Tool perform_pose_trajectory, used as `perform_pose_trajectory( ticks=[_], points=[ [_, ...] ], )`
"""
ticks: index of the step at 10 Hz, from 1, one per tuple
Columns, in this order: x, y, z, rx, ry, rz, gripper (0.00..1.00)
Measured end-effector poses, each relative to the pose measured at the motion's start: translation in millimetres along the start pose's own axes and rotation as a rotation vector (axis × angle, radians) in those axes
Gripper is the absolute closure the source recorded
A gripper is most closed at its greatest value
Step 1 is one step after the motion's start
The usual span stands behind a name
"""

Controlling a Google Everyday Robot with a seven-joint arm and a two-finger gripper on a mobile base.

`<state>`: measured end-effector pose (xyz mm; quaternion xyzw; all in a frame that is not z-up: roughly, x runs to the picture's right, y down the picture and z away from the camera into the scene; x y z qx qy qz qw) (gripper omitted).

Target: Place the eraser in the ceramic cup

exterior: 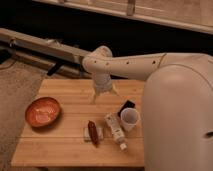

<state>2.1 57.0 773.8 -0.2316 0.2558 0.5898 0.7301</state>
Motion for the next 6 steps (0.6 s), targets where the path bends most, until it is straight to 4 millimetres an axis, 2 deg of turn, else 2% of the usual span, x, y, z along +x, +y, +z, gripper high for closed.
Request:
perform_pose_trajectory(
  ticks=[6],
  points=[
    [-3.4, -3.5, 2.5, 0.006, 0.004, 0.008, 0.2]
  ],
)
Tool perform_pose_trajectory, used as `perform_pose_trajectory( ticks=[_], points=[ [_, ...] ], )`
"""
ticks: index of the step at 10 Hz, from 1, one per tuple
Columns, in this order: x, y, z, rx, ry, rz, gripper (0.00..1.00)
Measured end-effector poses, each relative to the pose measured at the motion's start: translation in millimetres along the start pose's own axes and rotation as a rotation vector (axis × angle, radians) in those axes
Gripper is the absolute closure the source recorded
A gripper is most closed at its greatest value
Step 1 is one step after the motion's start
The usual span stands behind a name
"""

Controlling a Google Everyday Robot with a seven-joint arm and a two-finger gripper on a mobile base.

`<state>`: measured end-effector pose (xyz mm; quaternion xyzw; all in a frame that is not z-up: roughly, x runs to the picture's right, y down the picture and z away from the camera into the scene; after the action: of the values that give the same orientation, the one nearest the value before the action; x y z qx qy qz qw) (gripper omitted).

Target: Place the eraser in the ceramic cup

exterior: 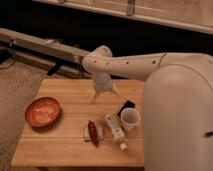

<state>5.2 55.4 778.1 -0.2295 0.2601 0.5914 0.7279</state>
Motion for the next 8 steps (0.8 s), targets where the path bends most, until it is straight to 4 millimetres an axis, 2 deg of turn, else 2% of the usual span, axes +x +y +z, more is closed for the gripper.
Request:
perform_pose_trajectory(
  ticks=[2, 4, 6, 8],
  points=[
    [-16.6, -9.4, 16.4, 0.004, 0.016, 0.023, 0.2],
    [-43.8, -26.8, 47.3, 0.01, 0.047, 0.053, 0.2],
    [-60.0, -48.8, 77.7, 0.018, 0.09, 0.114, 0.2],
    [-56.7, -74.3, 92.5, 0.028, 0.124, 0.178, 0.2]
  ],
)
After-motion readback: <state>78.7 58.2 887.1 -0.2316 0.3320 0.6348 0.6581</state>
